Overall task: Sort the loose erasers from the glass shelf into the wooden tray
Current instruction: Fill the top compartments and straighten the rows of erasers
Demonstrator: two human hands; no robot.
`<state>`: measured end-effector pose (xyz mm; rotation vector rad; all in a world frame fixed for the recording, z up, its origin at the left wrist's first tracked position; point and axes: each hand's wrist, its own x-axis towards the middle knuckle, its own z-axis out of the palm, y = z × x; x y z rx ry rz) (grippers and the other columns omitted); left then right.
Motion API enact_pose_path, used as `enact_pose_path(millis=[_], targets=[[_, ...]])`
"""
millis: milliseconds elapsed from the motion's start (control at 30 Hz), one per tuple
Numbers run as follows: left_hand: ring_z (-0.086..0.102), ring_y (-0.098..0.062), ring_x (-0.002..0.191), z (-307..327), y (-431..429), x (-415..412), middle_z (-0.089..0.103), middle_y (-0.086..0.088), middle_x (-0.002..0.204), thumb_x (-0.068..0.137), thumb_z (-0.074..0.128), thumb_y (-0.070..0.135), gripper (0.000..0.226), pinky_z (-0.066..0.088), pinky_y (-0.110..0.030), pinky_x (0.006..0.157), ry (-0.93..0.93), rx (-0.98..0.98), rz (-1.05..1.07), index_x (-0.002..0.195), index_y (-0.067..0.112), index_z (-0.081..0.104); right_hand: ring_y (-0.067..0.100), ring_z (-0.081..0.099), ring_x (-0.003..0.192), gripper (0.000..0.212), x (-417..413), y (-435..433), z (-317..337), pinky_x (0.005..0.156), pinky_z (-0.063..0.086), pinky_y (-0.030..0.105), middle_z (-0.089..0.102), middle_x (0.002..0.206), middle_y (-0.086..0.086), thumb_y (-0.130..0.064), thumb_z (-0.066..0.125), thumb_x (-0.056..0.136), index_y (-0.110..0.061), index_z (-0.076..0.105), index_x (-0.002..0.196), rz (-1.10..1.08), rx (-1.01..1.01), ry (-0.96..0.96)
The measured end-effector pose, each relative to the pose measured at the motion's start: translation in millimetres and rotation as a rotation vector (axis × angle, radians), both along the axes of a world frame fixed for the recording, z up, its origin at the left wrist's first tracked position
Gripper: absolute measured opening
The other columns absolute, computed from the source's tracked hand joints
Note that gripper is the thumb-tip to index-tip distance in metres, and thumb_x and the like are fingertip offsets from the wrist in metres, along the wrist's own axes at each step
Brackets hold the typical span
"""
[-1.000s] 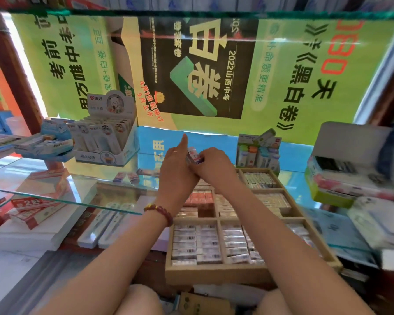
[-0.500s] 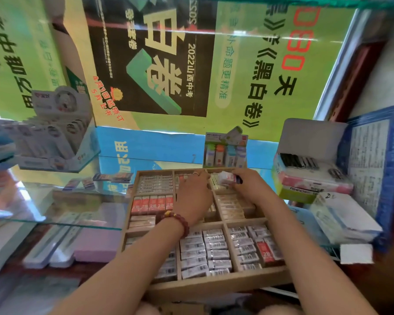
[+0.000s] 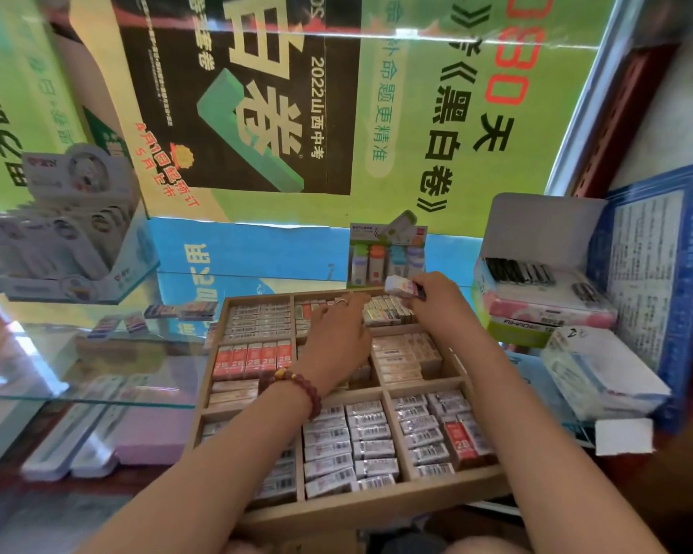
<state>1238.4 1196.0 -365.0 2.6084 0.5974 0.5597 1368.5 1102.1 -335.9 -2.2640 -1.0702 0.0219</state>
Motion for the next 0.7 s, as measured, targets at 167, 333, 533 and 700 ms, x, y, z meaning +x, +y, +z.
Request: enact_pose_path(millis=[167,333,533,700], targets=[[0.054,-0.016,0.11,4,-1,-1,0.063,0.001,0.117,0.096,0.041,0.016,0.029,0.024,-0.03,0.104,-0.028,0.009,0.026,0.12,0.021,0.056,0.03,0.056,0.098,0.02,0,-4,-4,0.069,0.034,0.028,0.062,0.108,0.015,-0.013,0.059,0.091,-0.007,0.062,0.109,-0.032,-0.047,0.038],[0.057,-0.016,0.106,3,-2,1,0.066,0.003,0.114,0.095,0.042,0.016,0.028,0.023,-0.029,0.104,0.025,0.046,-0.014,0.116,0.021,0.06,0.023,0.054,0.09,0.013,-4,-6,-5,0.063,0.034,0.028,0.057,0.09,0.003,-0.02,0.058,0.093,-0.013,0.059,0.104,0.002,-0.045,0.099],[0.057,-0.019,0.096,0,-1,0,0.065,0.0,0.098,0.092,0.041,0.014,0.023,0.025,-0.031,0.1,0.003,0.051,0.001,0.11,0.018,0.055,0.019,0.051,0.078,0.008,-12,-1,-1,0.059,0.035,0.027,0.056,0.078,0.002,-0.018,0.06,0.09,-0.011,0.062,0.09,0.071,-0.088,0.125],[0.057,-0.017,0.104,0,1,2,0.066,0.003,0.108,0.093,0.042,0.016,0.026,0.022,-0.032,0.105,0.026,0.091,-0.018,0.112,0.021,0.058,0.018,0.052,0.08,0.017,-9,2,-4,0.063,0.035,0.027,0.058,0.085,0.004,-0.022,0.061,0.09,-0.01,0.065,0.101,0.044,-0.097,0.123]])
